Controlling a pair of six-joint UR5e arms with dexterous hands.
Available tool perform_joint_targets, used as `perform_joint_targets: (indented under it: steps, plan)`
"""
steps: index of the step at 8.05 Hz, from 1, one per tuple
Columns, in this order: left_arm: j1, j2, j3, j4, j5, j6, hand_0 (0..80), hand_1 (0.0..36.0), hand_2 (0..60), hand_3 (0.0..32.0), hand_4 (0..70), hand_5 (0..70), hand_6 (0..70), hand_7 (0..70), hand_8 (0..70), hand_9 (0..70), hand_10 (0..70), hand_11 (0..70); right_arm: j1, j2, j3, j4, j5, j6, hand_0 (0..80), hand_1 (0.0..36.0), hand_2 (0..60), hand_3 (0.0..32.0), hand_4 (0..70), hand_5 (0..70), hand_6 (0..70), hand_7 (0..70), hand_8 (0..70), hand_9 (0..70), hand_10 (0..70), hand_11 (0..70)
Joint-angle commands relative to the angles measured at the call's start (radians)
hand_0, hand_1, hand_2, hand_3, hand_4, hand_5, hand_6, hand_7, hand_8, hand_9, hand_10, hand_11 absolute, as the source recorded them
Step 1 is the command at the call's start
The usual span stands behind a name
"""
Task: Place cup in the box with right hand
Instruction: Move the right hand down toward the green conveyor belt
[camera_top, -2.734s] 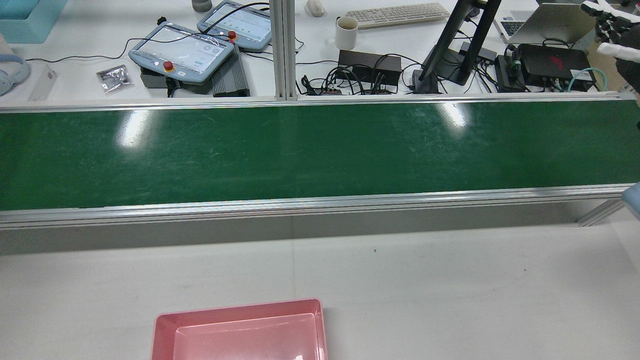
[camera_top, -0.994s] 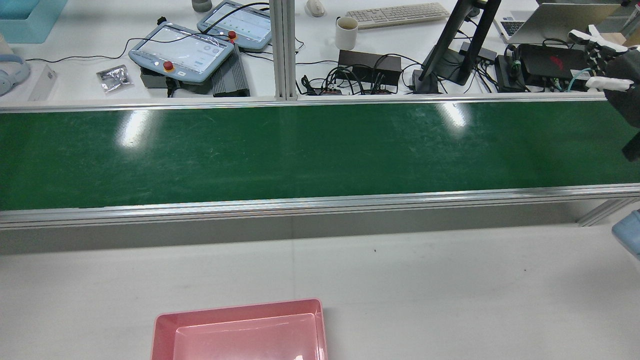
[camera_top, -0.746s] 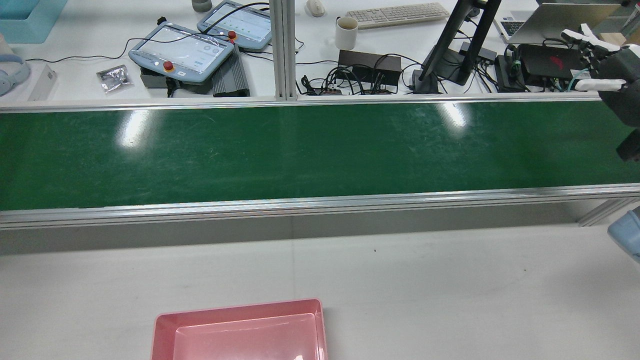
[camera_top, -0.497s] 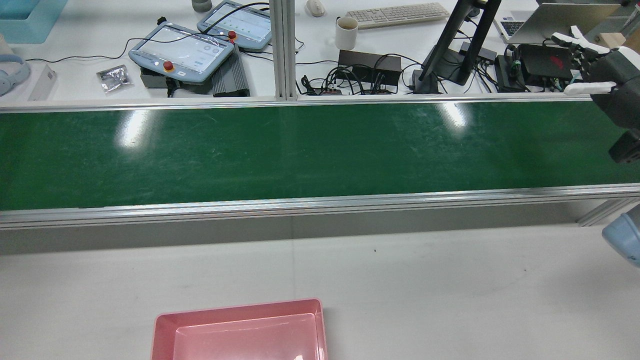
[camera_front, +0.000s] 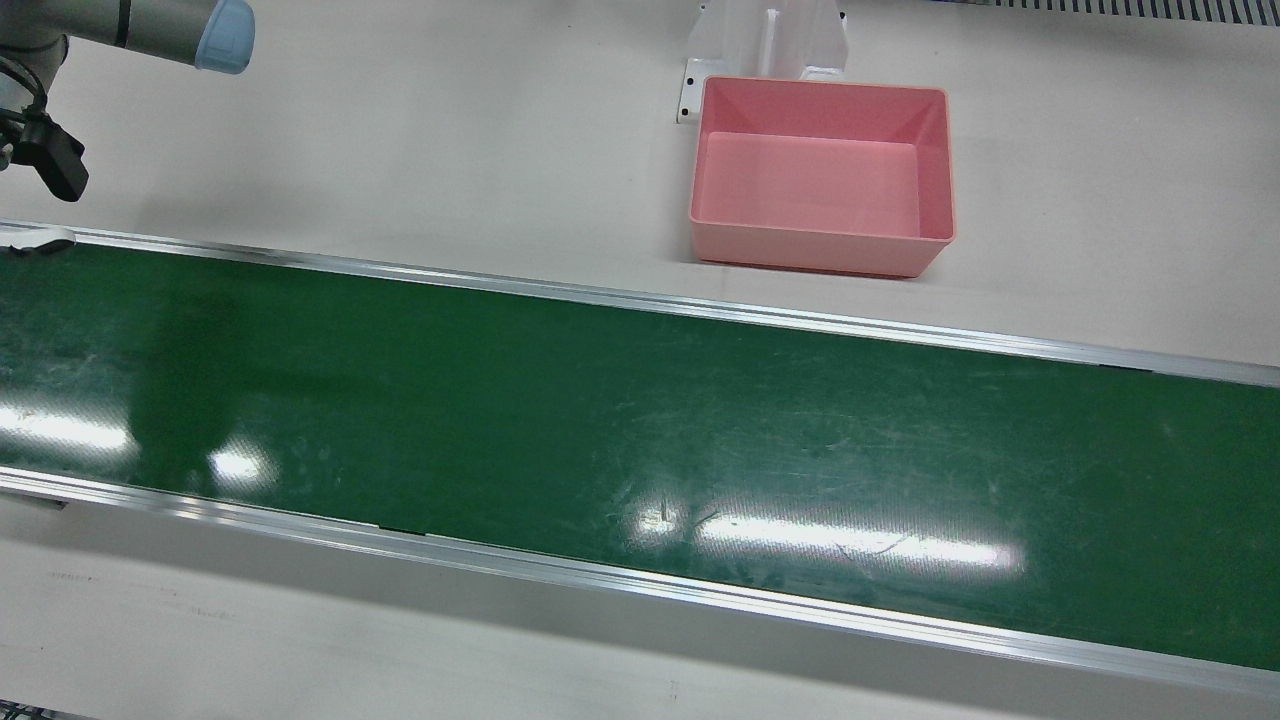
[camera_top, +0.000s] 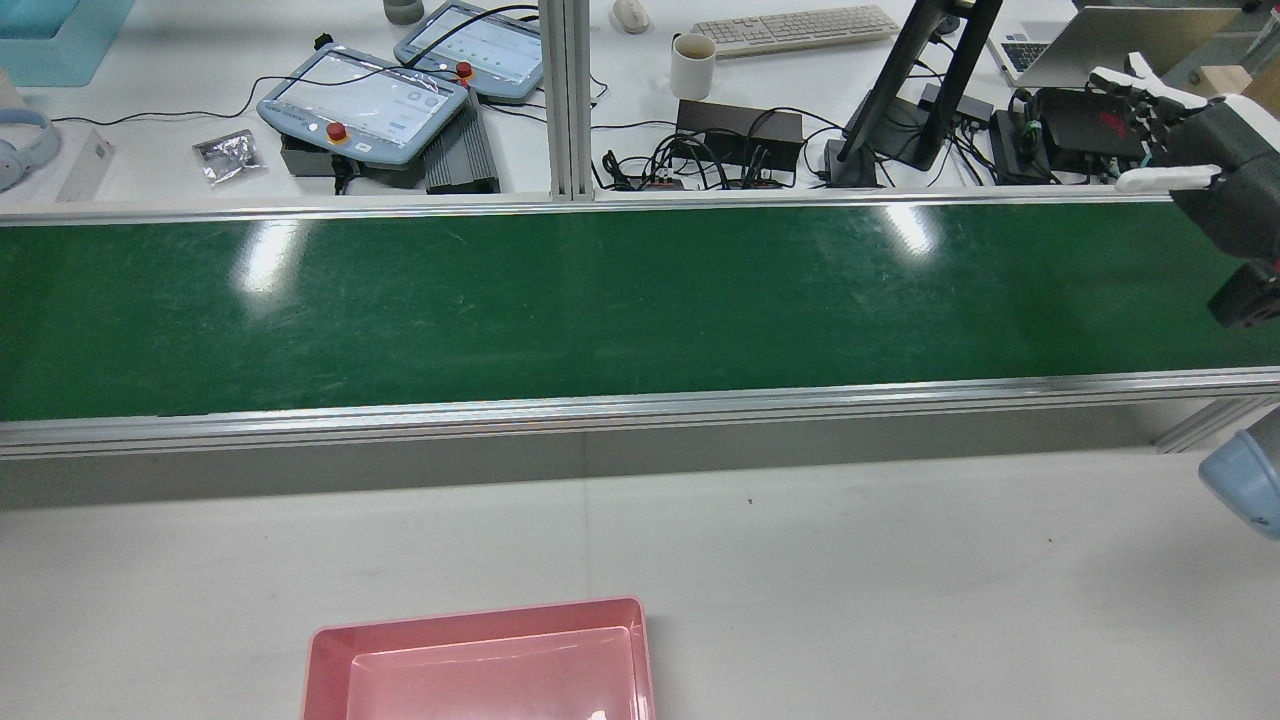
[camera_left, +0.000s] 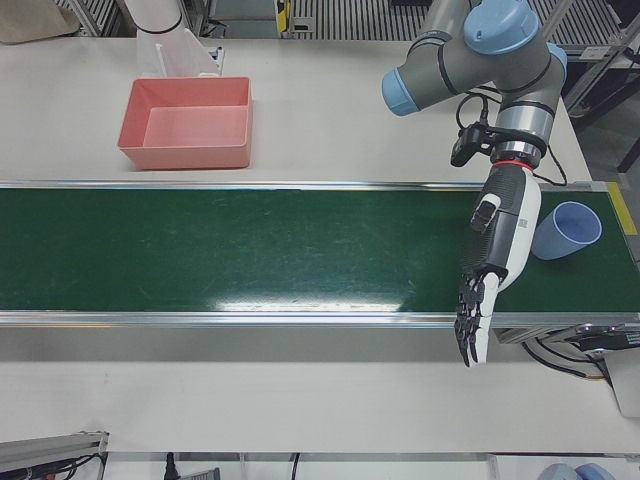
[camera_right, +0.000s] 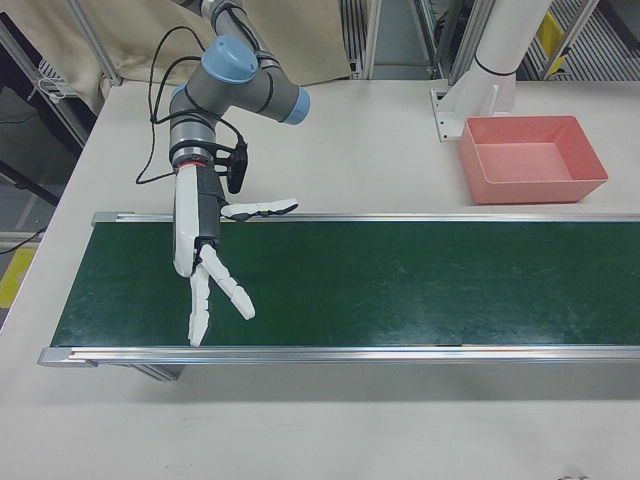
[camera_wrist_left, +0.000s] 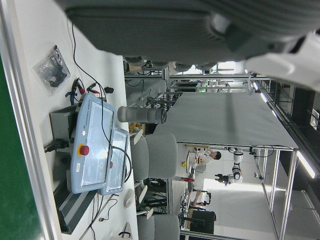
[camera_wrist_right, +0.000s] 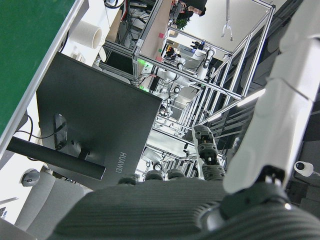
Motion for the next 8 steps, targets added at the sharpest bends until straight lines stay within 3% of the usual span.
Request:
perform_joint_targets:
  steps: [1, 4, 6, 8]
  plan:
    - [0.0, 0.0, -0.001, 0.0, 0.0, 0.0, 0.0, 0.0, 0.0, 0.0, 0.0, 0.0, 0.0, 0.0, 0.0, 0.0, 0.0, 0.0, -0.003, -0.002, 0.004, 0.0, 0.0, 0.004, 48.6, 15.5, 3.2, 0.0, 0.0, 4.1, 0.0, 0.0, 0.0, 0.0, 0.0, 0.0]
    - [0.0, 0.0, 0.0, 0.0, 0.0, 0.0, 0.0, 0.0, 0.0, 0.0, 0.0, 0.0, 0.0, 0.0, 0.0, 0.0, 0.0, 0.0, -0.006, -0.014, 0.001, 0.005, -0.007, 0.014, 48.8, 16.0, 3.1, 0.0, 0.0, 4.2, 0.0, 0.0, 0.0, 0.0, 0.0, 0.0]
    - [0.0, 0.0, 0.0, 0.0, 0.0, 0.0, 0.0, 0.0, 0.0, 0.0, 0.0, 0.0, 0.0, 0.0, 0.0, 0.0, 0.0, 0.0, -0.017, -0.014, -0.009, -0.011, -0.002, 0.13, 49.0, 16.1, 3.2, 0.0, 0.0, 4.3, 0.0, 0.0, 0.0, 0.0, 0.0, 0.0]
    - [0.0, 0.0, -0.001, 0.0, 0.0, 0.0, 0.0, 0.0, 0.0, 0.0, 0.0, 0.0, 0.0, 0.0, 0.0, 0.0, 0.0, 0.0, -0.026, -0.006, 0.0, -0.049, -0.01, 0.152, 49.9, 19.0, 8.6, 0.0, 0.0, 4.6, 0.7, 0.0, 0.0, 0.2, 0.0, 0.0]
